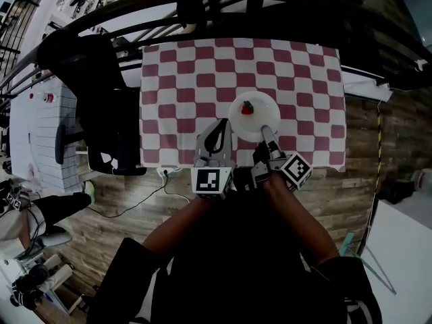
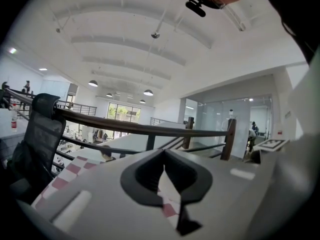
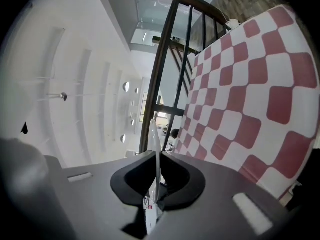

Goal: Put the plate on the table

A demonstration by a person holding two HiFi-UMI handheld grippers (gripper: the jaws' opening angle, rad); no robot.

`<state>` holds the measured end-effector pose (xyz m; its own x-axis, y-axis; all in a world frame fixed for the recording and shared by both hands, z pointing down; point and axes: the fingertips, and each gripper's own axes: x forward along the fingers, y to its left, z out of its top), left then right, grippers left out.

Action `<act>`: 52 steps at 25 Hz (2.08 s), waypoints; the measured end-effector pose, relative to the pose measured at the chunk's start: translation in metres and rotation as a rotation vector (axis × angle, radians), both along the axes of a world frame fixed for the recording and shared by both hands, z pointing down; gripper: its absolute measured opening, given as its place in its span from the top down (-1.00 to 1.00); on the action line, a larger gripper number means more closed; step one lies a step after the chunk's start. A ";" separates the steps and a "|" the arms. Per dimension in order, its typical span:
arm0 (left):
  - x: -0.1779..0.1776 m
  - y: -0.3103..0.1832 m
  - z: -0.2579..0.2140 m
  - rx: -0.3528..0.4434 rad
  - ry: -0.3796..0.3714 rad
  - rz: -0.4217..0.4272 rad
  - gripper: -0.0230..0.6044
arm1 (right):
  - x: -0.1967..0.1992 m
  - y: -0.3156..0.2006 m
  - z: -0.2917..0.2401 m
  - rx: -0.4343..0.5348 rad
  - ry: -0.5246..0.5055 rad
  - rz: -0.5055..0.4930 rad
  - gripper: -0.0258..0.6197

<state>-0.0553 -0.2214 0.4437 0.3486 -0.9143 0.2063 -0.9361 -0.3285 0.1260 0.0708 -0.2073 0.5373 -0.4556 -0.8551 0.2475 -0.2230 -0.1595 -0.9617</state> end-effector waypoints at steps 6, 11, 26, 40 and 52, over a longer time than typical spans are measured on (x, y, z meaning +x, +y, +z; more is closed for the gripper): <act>0.001 -0.032 0.013 -0.028 -0.013 -0.049 0.90 | 0.002 -0.028 0.028 -0.009 -0.002 -0.063 0.86; -0.003 -0.039 0.034 -0.061 -0.039 -0.101 0.90 | 0.004 -0.036 0.061 -0.056 0.005 -0.118 0.86; 0.008 -0.058 0.054 -0.089 -0.082 -0.142 0.90 | -0.009 -0.057 0.139 -0.048 -0.018 -0.269 0.86; -0.004 -0.051 0.065 -0.132 -0.092 -0.176 0.90 | -0.007 -0.061 0.198 -0.100 0.003 -0.303 0.86; -0.013 -0.051 0.065 -0.146 -0.075 -0.201 0.90 | -0.007 -0.069 0.213 -0.137 0.037 -0.314 0.85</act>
